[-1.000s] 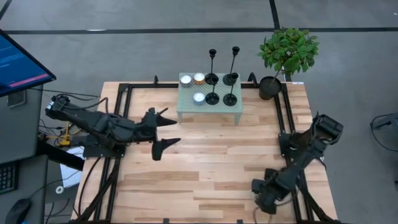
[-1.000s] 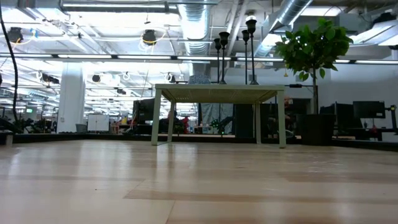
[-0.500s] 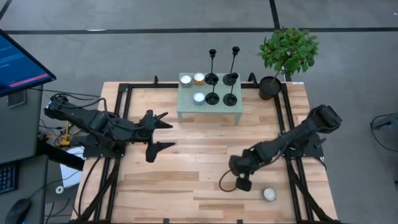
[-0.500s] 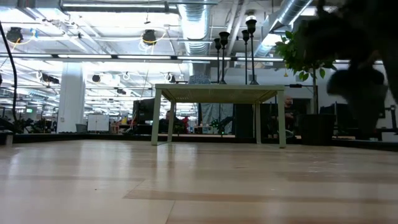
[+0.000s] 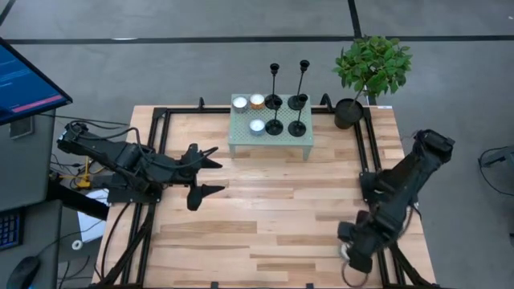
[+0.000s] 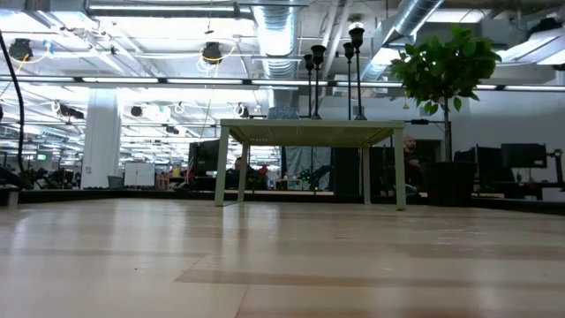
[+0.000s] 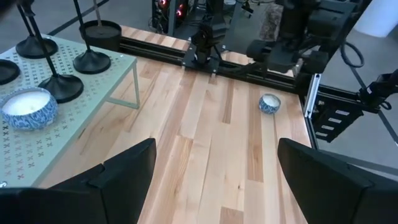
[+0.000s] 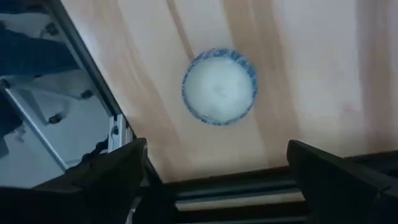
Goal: Pick & Place candle stick holders
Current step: Put the blue scented candle on the shelf
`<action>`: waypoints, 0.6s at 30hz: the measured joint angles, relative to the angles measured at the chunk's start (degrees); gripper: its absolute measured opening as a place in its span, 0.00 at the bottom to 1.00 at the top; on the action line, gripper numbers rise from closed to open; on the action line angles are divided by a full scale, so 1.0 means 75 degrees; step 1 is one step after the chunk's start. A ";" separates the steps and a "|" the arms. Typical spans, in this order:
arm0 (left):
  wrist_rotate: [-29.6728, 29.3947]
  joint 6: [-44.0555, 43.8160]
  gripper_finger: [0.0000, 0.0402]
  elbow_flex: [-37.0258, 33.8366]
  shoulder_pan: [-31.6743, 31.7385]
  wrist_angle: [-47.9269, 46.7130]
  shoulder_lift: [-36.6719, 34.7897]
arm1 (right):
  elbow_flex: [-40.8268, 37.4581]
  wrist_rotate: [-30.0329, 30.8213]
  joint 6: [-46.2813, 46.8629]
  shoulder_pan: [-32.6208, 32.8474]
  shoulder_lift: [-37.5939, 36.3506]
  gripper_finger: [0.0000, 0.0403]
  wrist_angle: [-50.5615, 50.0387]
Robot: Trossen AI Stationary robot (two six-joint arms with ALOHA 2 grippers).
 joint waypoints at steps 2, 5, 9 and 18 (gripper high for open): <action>-0.0001 0.0000 0.84 0.0000 0.0000 0.0000 0.0000 | -0.0038 0.0304 0.0280 0.0395 0.0154 0.93 0.0200; -0.0006 0.0023 0.84 0.0000 0.0000 -0.0006 0.0000 | -0.0211 0.0657 0.0666 0.0773 0.0395 0.93 0.0516; -0.0017 0.0023 0.84 0.0000 0.0000 -0.0012 0.0000 | -0.0489 0.0762 0.0699 0.0992 0.0756 0.93 0.0813; -0.0017 0.0000 0.84 0.0000 0.0000 -0.0012 0.0000 | -0.0868 0.1156 0.0211 0.0945 0.1185 0.93 0.1488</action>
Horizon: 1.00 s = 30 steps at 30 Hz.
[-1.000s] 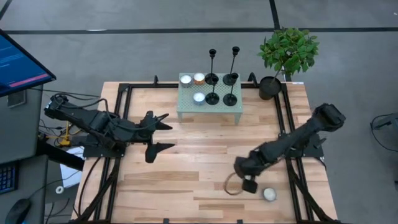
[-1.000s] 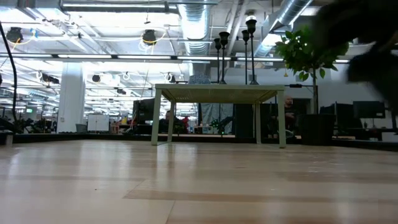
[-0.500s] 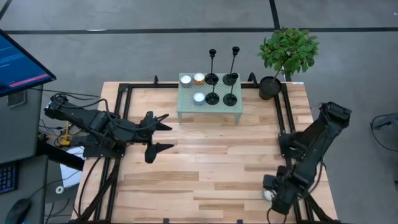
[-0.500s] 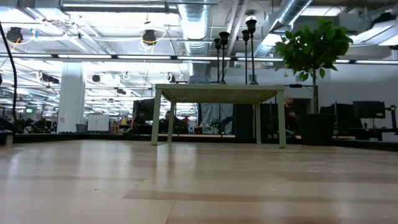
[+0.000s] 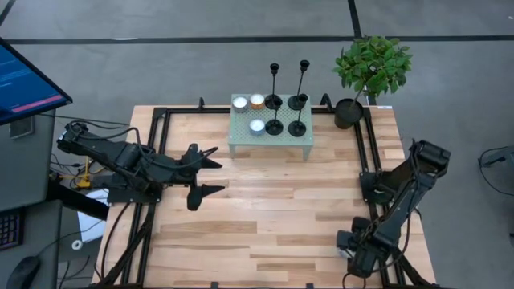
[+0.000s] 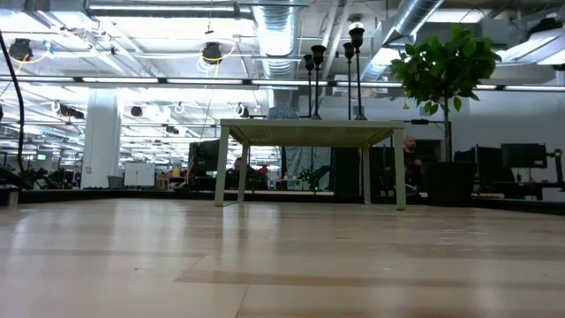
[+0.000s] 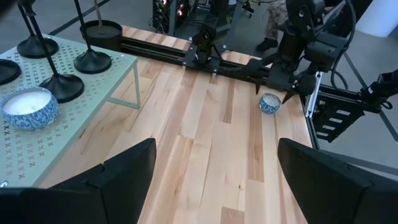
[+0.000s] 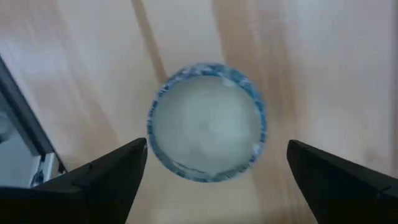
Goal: Pick & Place candle stick holders
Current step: Put the blue scented candle on the shelf
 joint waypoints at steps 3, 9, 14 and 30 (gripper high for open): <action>0.0000 0.0000 0.84 0.0000 0.0000 0.0006 0.0000 | -0.0003 -0.0027 -0.0109 -0.0038 0.0073 0.93 0.0281; 0.0000 0.0000 0.84 0.0000 0.0000 0.0012 0.0000 | 0.0000 -0.0016 -0.0252 -0.0179 0.0262 0.93 0.0672; 0.0000 0.0018 0.84 0.0000 0.0000 0.0014 0.0000 | -0.0003 -0.0033 -0.0480 -0.0498 0.0497 0.84 0.0717; 0.0003 0.0026 0.84 0.0000 0.0000 -0.0202 0.0000 | 0.0057 0.0054 -0.3327 -0.3077 0.0425 0.71 0.1388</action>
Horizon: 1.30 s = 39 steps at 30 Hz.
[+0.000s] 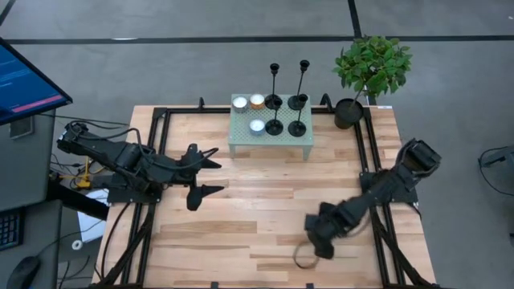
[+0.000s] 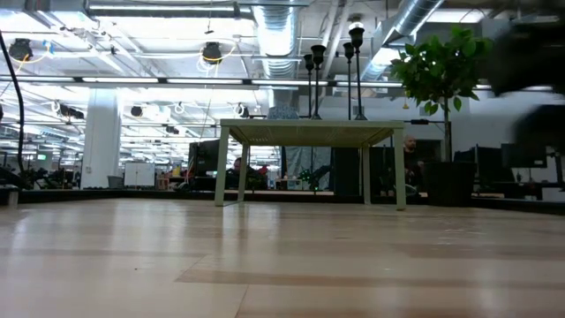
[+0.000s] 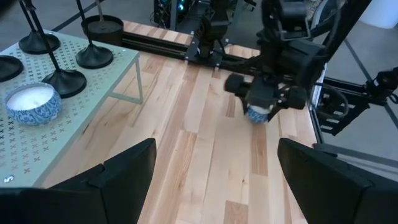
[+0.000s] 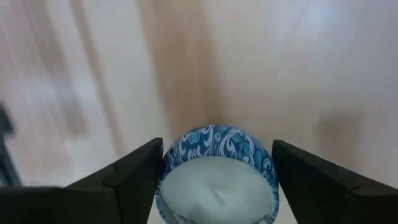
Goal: Pick & Place candle stick holders
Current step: Put the blue scented candle on the shelf
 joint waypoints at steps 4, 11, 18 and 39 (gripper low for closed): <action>0.0000 0.0000 0.84 0.0000 0.0000 -0.0045 0.0000 | 0.0182 0.0236 -0.1242 -0.1029 0.0035 0.71 0.0262; 0.0000 0.0000 0.84 0.0000 0.0000 -0.0145 0.0000 | 0.0284 0.0352 -0.2724 -0.2641 0.0052 0.71 0.1376; 0.0000 0.0000 0.84 0.0000 0.0002 -0.0207 0.0000 | 0.0281 0.0285 -0.3011 -0.3270 0.0102 0.71 0.1775; 0.0313 0.0587 0.84 -0.1923 0.0177 0.3267 0.2571 | 0.1348 0.3849 -0.1571 -0.0623 -0.4360 0.71 0.0238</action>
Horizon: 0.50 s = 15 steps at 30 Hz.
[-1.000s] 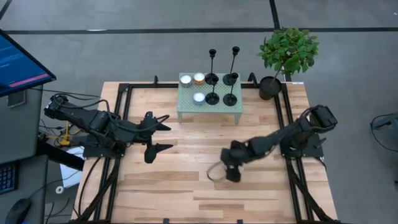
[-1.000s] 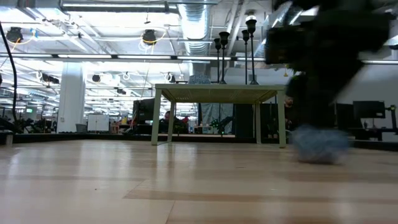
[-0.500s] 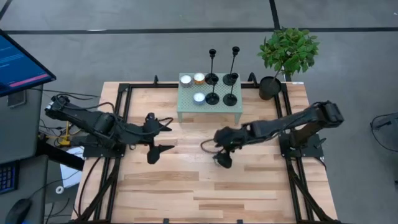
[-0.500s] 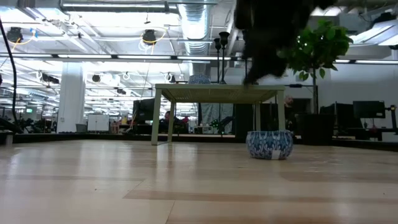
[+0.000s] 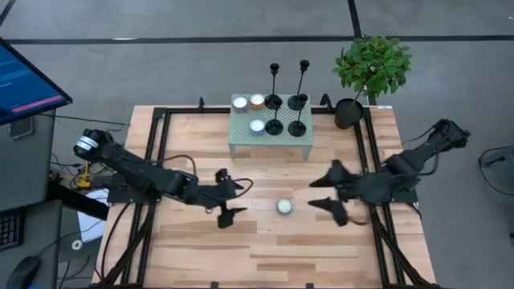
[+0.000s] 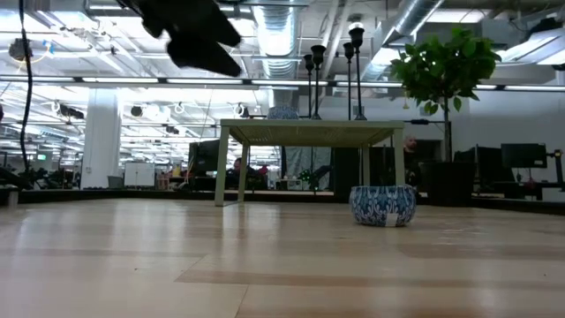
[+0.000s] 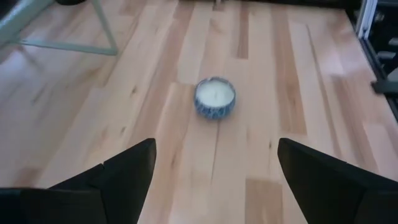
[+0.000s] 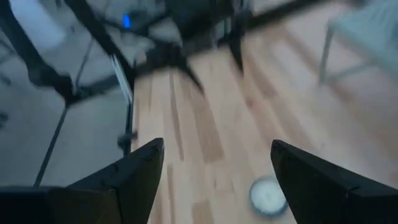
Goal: Pick & Place candle stick holders
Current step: Put the blue scented candle on the shelf
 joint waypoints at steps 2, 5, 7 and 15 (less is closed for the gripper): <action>0.0196 -0.0004 0.84 -0.0009 0.0138 0.0547 0.0344 | -0.0002 0.0850 -0.0087 0.0523 -0.0370 0.71 0.0011; 0.0566 -0.0011 0.84 -0.0012 0.0356 0.1213 0.0707 | -0.0006 0.1786 -0.0439 0.1124 -0.0964 0.71 0.0214; 0.0878 -0.0069 0.84 -0.0013 0.0517 0.1602 0.0804 | -0.0006 0.2161 -0.0856 0.1463 -0.1327 0.71 0.0472; 0.1619 -0.0358 0.84 -0.0015 0.1265 0.2235 0.0839 | -0.0006 0.2773 -0.3151 0.2562 -0.2617 0.71 0.1498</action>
